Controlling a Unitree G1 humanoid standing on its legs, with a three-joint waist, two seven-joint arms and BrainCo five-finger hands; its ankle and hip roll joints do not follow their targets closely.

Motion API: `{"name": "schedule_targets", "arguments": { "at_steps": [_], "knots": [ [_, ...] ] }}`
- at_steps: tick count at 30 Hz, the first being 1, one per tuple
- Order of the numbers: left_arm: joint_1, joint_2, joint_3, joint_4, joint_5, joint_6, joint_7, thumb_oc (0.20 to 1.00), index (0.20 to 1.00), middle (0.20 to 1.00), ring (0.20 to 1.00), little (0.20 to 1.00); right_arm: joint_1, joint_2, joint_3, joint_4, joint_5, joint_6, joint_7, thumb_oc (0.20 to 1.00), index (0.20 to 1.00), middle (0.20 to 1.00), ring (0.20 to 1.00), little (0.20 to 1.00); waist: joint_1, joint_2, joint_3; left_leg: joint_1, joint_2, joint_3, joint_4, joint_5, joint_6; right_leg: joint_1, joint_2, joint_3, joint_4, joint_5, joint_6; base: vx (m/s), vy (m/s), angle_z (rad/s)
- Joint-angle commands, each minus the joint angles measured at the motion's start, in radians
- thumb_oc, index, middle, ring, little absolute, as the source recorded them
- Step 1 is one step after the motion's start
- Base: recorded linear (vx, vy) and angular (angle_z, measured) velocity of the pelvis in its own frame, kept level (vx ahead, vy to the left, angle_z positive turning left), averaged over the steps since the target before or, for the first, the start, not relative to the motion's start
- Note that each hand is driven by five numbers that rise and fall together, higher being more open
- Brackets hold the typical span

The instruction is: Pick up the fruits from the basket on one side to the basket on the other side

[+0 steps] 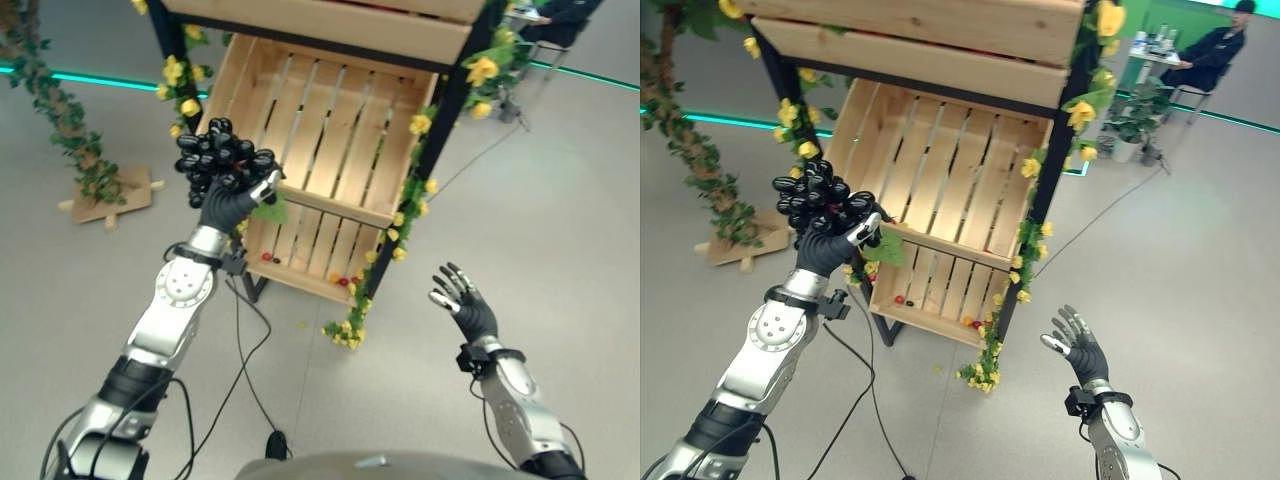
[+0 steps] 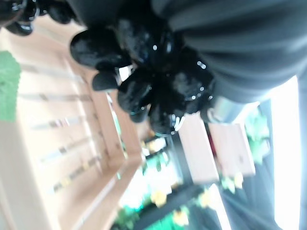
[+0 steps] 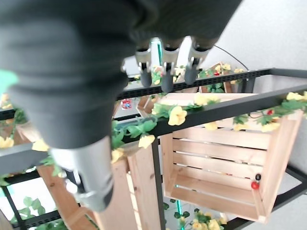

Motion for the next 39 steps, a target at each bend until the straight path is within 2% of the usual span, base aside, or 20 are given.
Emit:
{"name": "schedule_targets", "arguments": {
  "at_steps": [1, 5, 12, 23, 30, 35, 36, 37, 39],
  "knots": [
    [-0.173, -0.01, -0.007, 0.099, 0.045, -0.024, 0.033, 0.2, 0.2, 0.2, 0.2, 0.2, -0.059, -0.063, 0.004, 0.003, -0.015, -0.017, 0.006, 1.0, 1.0, 1.0, 1.0, 1.0, 0.0, 0.021, -0.047, 0.032, 0.08, 0.009, 0.091, -0.139, -0.051, -0.033, -0.021, 0.017, 0.039, 0.015, 0.048, 0.01, 0.0, -0.03],
    [-0.318, -0.014, -0.097, 0.216, 0.08, -0.007, 0.052, 0.2, 0.2, 0.2, 0.2, 0.2, -0.08, -0.079, 0.032, 0.012, -0.01, -0.008, 0.01, 1.0, 1.0, 1.0, 1.0, 1.0, -0.022, 0.026, -0.051, 0.044, 0.085, 0.019, 0.088, -0.139, -0.052, -0.034, -0.02, 0.029, 0.044, 0.015, 0.049, 0.01, 0.004, -0.13],
    [-0.446, -0.026, -0.16, 0.335, 0.097, 0.015, 0.078, 0.2, 0.2, 0.2, 0.2, 0.2, -0.091, -0.086, 0.054, 0.02, -0.011, -0.002, 0.011, 1.0, 1.0, 1.0, 1.0, 1.0, -0.043, 0.028, -0.054, 0.054, 0.091, 0.03, 0.076, -0.135, -0.053, -0.037, -0.015, 0.038, 0.047, 0.017, 0.053, 0.0, 0.002, -0.02],
    [-0.595, -0.019, -0.191, 0.501, 0.123, 0.033, 0.133, 0.2, 0.2, 0.2, 0.2, 0.2, -0.083, -0.094, 0.063, 0.022, -0.017, 0.003, 0.015, 1.0, 1.0, 1.0, 1.0, 1.0, -0.069, 0.026, -0.056, 0.061, 0.095, 0.044, 0.072, -0.135, -0.054, -0.047, -0.01, 0.054, 0.048, 0.02, 0.059, 0.01, 0.003, -0.03],
    [-0.688, 0.041, -0.212, 0.605, 0.192, 0.06, 0.157, 0.2, 0.2, 0.2, 0.2, 0.2, -0.068, -0.098, 0.068, 0.022, -0.028, -0.001, 0.025, 1.0, 1.0, 1.0, 1.0, 1.0, -0.08, 0.028, -0.062, 0.068, 0.093, 0.057, 0.062, -0.136, -0.053, -0.051, -0.006, 0.068, 0.041, 0.024, 0.065, 0.02, 0.015, -0.08],
    [-0.697, 0.051, -0.211, 0.639, 0.209, 0.07, 0.161, 0.2, 0.2, 0.2, 0.2, 0.2, -0.06, -0.095, 0.066, 0.02, -0.03, -0.003, 0.026, 1.0, 1.0, 1.0, 1.0, 1.0, -0.085, 0.029, -0.064, 0.072, 0.094, 0.063, 0.056, -0.135, -0.052, -0.054, -0.006, 0.074, 0.04, 0.025, 0.066, 0.0, 0.002, -0.01],
    [-0.695, 0.054, -0.208, 0.644, 0.215, 0.072, 0.162, 0.526, 0.526, 0.526, 0.526, 0.526, -0.057, -0.093, 0.064, 0.018, -0.032, -0.003, 0.027, 1.0, 1.0, 1.0, 1.0, 1.0, -0.086, 0.029, -0.064, 0.074, 0.094, 0.065, 0.055, -0.135, -0.053, -0.054, -0.006, 0.074, 0.04, 0.025, 0.066, 0.0, 0.0, 0.0],
    [-0.694, 0.053, -0.208, 0.644, 0.215, 0.072, 0.162, 1.0, 1.0, 1.0, 1.0, 1.0, -0.057, -0.093, 0.064, 0.018, -0.032, -0.003, 0.027, 1.0, 1.0, 1.0, 1.0, 1.0, -0.086, 0.029, -0.064, 0.074, 0.094, 0.065, 0.055, -0.135, -0.053, -0.054, -0.006, 0.075, 0.04, 0.025, 0.066, 0.0, 0.0, 0.0],
    [-0.687, 0.05, -0.203, 0.66, 0.229, 0.082, 0.166, 1.0, 1.0, 1.0, 1.0, 1.0, -0.053, -0.092, 0.063, 0.019, -0.033, -0.004, 0.03, 1.0, 1.0, 1.0, 1.0, 1.0, -0.087, 0.029, -0.066, 0.078, 0.095, 0.067, 0.052, -0.135, -0.053, -0.052, -0.004, 0.075, 0.038, 0.025, 0.064, 0.0, 0.0, 0.0]
  ]
}}
